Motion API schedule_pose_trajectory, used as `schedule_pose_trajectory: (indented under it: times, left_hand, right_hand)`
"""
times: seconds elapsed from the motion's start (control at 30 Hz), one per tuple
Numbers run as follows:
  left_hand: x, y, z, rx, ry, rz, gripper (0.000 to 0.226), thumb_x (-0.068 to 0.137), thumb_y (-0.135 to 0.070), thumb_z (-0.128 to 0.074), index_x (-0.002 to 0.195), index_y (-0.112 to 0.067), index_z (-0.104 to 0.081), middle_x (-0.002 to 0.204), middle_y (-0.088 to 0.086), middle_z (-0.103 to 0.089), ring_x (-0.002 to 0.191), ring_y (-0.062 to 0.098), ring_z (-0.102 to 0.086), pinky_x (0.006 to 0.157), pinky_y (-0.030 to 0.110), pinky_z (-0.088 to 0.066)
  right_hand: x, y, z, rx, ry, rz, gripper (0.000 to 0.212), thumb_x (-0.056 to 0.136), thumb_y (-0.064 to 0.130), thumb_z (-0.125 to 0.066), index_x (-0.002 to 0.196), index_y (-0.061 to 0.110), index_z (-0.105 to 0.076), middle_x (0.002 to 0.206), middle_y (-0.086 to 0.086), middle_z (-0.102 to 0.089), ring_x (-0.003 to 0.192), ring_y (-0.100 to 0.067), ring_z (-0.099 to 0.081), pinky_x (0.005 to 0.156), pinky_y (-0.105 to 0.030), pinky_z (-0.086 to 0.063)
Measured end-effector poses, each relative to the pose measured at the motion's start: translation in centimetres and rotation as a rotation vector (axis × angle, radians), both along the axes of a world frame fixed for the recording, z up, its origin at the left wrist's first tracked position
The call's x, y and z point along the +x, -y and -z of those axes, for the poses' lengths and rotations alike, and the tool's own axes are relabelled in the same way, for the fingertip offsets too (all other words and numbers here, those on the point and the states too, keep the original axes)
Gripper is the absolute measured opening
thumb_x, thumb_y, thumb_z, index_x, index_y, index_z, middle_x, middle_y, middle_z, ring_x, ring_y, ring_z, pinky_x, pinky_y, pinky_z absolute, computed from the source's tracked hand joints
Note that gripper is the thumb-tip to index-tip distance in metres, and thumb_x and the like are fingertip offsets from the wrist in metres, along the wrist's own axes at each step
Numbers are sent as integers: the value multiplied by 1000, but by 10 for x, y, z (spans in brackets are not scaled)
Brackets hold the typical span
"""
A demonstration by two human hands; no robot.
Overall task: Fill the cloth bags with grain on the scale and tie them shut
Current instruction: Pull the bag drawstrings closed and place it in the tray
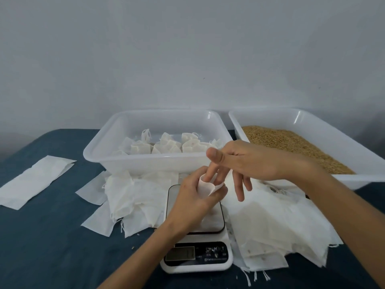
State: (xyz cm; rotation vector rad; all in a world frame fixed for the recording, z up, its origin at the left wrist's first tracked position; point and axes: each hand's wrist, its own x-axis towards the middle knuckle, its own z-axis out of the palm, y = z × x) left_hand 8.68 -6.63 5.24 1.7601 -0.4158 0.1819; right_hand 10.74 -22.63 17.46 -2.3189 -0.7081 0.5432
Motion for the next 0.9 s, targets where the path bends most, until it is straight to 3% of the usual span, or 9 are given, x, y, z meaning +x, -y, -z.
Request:
schedule_pose_trajectory:
  times: [0.13,0.23,0.33,0.4,0.47,0.6,0.73,0.9]
  left_hand:
    - [1,0,-1,-53,-35,32,17,90,-14,-78,101,-25,-72,95,-5,-75,89,3,-70,77,12,-50]
    - [3,-2,-2,-176,-66,25,15,82,-13,-75,96,-13,-70,93,3,-75,84,12,-68,76,23,-53]
    - [5,-3,-2,-206,-92,18,17,79,-16,-75,95,-17,-69,95,3,-76,85,12,-68,74,24,-53]
    - [6,-4,0,-208,-107,-3,17,78,-20,-76,94,-23,-70,95,3,-76,84,13,-68,71,27,-54]
    - [8,-5,2,-203,-107,-25,16,78,-22,-77,92,-24,-70,96,2,-76,86,18,-70,71,31,-54]
    - [11,-8,3,-222,-100,-32,20,85,-4,-82,95,-17,-71,93,7,-76,82,18,-69,64,28,-56]
    - [12,-10,2,-214,-101,-44,19,89,1,-76,101,-13,-70,92,5,-76,79,14,-69,61,24,-56]
    - [13,-9,2,-210,-88,-50,17,89,3,-75,100,-9,-70,91,4,-75,79,11,-68,68,20,-54]
  right_hand:
    - [9,12,-1,145,79,11,75,88,80,-31,98,24,-78,96,3,-78,57,-29,-72,49,-26,-50]
    - [28,55,3,201,276,257,53,86,73,-51,93,27,-77,89,6,-78,60,-22,-72,51,-21,-51]
    - [59,120,25,-115,446,495,33,81,51,-75,104,27,-73,98,12,-74,83,-6,-68,78,-25,-55]
    - [74,157,44,-445,369,569,44,80,42,-82,117,25,-66,112,8,-68,95,-9,-62,89,-31,-51]
    - [83,179,62,-606,273,600,53,78,40,-84,122,22,-62,112,5,-64,97,-13,-60,90,-33,-51]
    - [93,193,85,-653,312,606,43,78,36,-85,112,20,-64,101,6,-64,88,-11,-59,75,-28,-50]
    - [101,200,87,-671,371,583,19,85,28,-77,95,13,-69,94,-4,-69,84,-20,-63,75,-34,-52]
    - [114,215,73,-703,571,786,19,92,18,-70,109,11,-67,109,-9,-66,98,-27,-63,86,-43,-54]
